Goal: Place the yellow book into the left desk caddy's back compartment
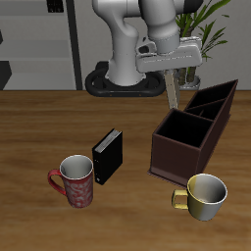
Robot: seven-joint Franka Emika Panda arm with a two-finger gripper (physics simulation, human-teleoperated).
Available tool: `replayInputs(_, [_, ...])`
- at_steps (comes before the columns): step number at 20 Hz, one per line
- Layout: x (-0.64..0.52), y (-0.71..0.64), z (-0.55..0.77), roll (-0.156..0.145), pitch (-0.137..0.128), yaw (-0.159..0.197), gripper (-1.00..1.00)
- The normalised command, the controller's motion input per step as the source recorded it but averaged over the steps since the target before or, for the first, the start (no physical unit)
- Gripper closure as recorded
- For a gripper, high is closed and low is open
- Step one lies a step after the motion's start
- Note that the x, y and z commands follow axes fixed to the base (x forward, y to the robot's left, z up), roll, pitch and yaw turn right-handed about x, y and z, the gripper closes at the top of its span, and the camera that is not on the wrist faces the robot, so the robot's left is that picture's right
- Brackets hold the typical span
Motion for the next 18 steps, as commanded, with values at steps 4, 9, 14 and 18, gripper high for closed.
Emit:
replayInputs(4, [0.11,0.1,-0.06,0.026,0.021,-0.007,1.0])
replayInputs(9, [0.14,0.19,-0.05,0.032,0.01,0.009,1.0])
replayInputs(14, [0.09,0.25,-0.08,0.049,0.024,-0.015,1.0])
replayInputs(18, [0.08,0.16,0.0,0.029,0.001,0.0,1.0])
